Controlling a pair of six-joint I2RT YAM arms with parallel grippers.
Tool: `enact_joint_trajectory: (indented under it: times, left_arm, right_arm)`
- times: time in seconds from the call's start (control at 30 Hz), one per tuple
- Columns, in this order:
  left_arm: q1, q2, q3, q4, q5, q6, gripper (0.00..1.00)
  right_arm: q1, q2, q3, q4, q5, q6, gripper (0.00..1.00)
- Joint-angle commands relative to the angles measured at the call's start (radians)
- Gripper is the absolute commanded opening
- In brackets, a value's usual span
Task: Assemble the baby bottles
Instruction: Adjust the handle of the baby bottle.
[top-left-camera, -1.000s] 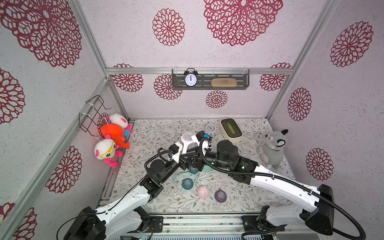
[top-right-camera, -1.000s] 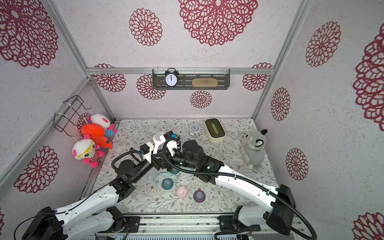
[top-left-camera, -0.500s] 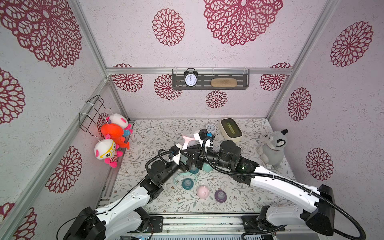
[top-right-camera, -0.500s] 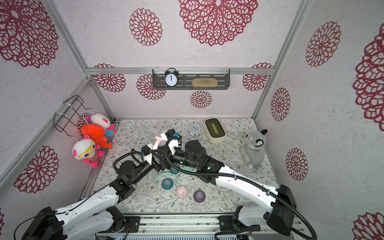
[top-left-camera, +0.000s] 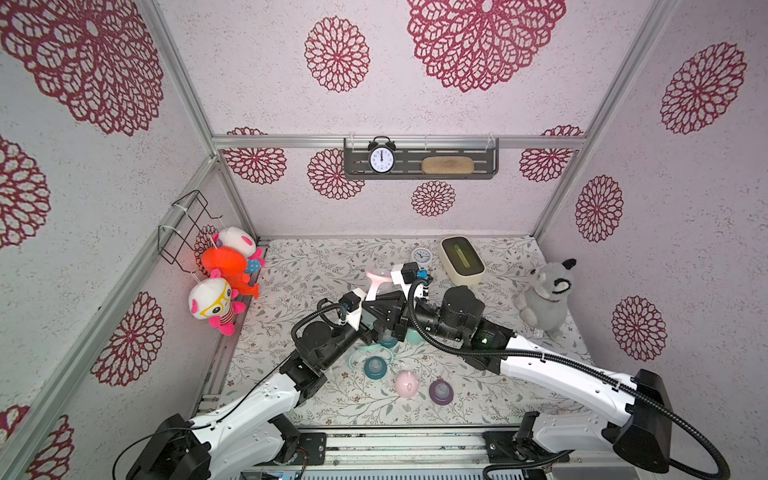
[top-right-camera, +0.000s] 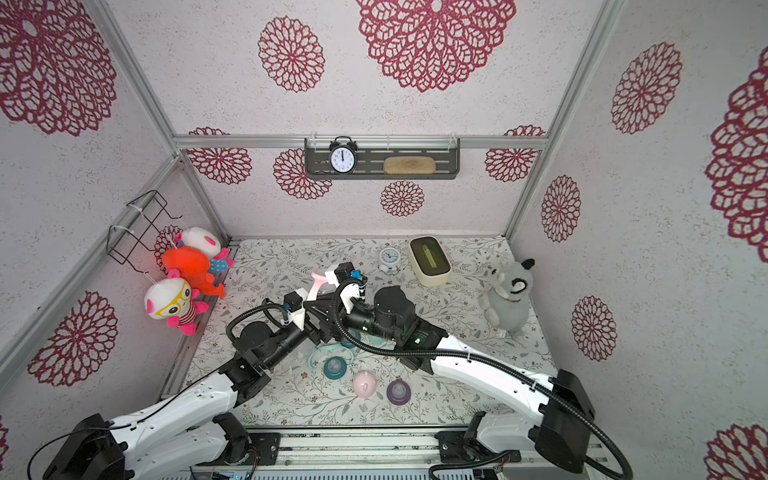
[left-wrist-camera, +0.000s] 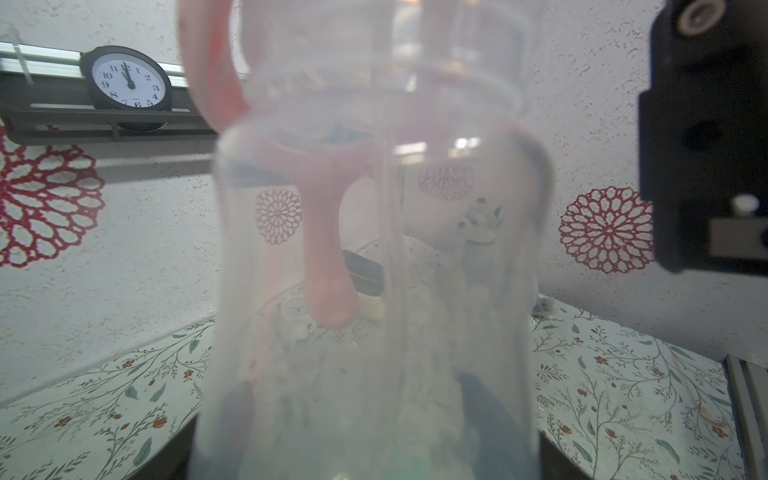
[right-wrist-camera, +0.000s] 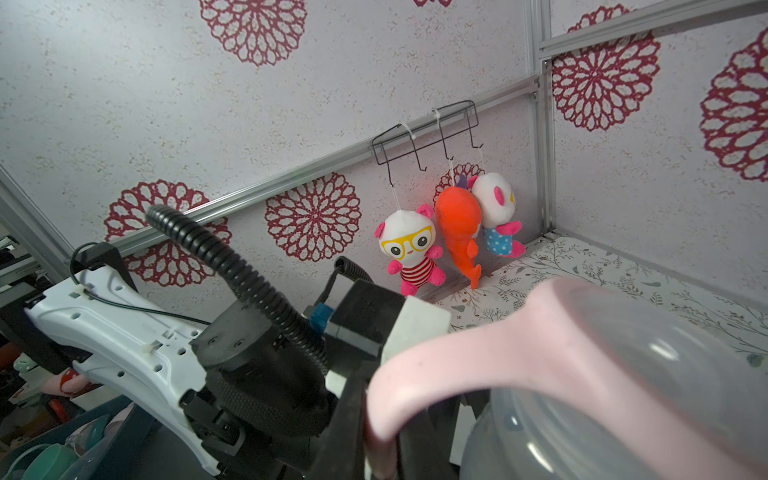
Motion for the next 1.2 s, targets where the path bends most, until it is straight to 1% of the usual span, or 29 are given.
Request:
enact_joint_trajectory:
  times: [0.0,0.43,0.6,0.93,1.0,1.1,1.17]
  left_arm:
    - [0.0,-0.018,0.054,0.095,-0.035,-0.021,0.0]
    - [0.008,-0.039,0.069,0.08,0.019,-0.077,0.0]
    - [0.009,-0.054,0.072,0.075,0.037,-0.094,0.0]
    - [0.025,-0.089,0.058,0.118,0.046,-0.164,0.0]
    - [0.028,-0.094,0.06,0.117,0.051,-0.174,0.0]
    - [0.029,-0.102,0.082,0.071,0.052,-0.178,0.0]
    - [0.029,-0.111,0.078,0.08,0.052,-0.181,0.0]
  right_arm:
    - [0.014,-0.025,-0.029,-0.038,-0.065,0.0,0.0]
    - [0.045,-0.047,-0.085,-0.057,-0.015,-0.147,0.0]
    - [0.065,-0.05,-0.091,-0.058,0.026,-0.187,0.0]
    - [0.141,-0.064,-0.13,-0.02,0.196,-0.287,0.0]
    - [0.151,-0.059,-0.131,-0.019,0.212,-0.304,0.0]
    - [0.172,-0.048,-0.125,-0.036,0.244,-0.334,0.0]
    - [0.177,-0.042,-0.127,-0.036,0.252,-0.34,0.0]
